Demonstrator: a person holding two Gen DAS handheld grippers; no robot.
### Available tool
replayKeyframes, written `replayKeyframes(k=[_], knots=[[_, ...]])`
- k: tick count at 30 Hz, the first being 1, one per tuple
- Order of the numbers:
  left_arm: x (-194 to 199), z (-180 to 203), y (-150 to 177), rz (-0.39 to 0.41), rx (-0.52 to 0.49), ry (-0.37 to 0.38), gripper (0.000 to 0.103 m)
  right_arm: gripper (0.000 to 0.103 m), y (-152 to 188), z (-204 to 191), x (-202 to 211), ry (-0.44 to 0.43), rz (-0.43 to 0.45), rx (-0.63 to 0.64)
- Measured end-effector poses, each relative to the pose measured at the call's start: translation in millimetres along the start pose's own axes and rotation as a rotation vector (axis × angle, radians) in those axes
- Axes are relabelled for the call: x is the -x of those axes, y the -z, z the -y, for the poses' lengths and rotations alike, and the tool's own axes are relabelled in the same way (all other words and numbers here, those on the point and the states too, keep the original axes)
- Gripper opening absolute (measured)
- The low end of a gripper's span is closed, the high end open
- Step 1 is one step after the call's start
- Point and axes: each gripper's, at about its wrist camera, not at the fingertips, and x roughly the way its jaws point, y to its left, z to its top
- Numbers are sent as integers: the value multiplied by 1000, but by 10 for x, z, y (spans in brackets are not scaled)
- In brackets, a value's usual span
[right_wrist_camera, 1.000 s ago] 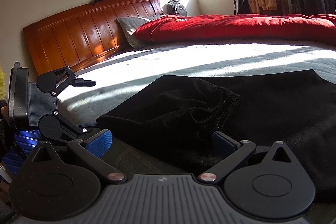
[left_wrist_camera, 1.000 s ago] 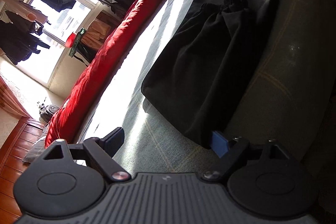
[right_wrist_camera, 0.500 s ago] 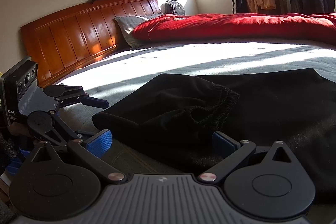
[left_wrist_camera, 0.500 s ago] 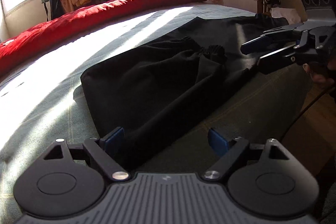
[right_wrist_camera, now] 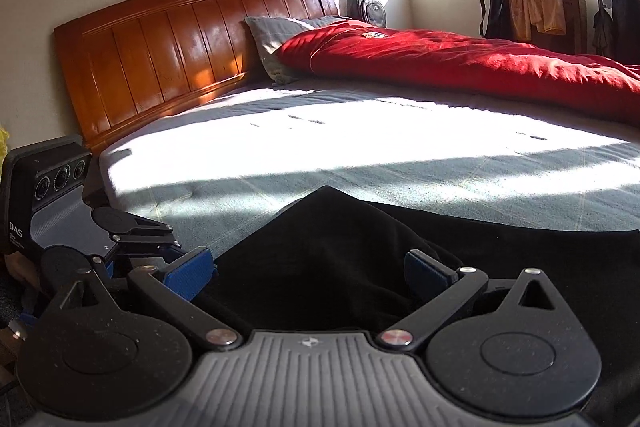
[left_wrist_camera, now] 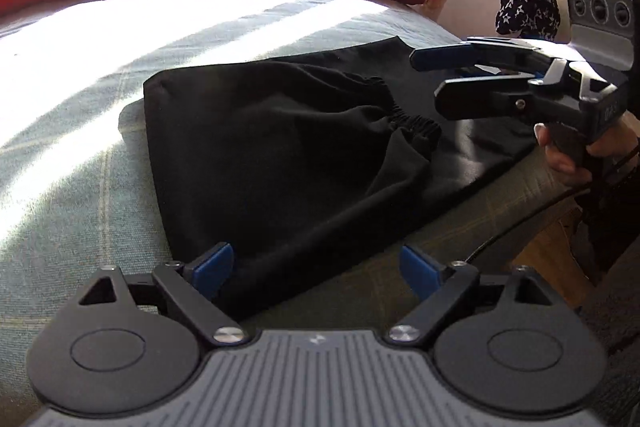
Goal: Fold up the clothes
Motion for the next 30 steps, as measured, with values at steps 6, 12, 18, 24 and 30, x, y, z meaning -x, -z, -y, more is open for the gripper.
replayKeyframes(k=[6,12,18,24,30], knots=[[390,-228,-332,118,-3,-69,92,103,-37,21,-236,-49,-104,33],[88,-333,-681,173,22,65,92,103,242,49,-493,-25,-251,-11],[-597,-382,-909,155,14,161,93,103,240,5,-441,34,-227,-71],[-731,-670,-993,142,76,98,92,103,205,-87,-369,119,-201,-115],[-433,-637,-943,147,-12,146,94,103,110,-128,-299,160,-152,-176]])
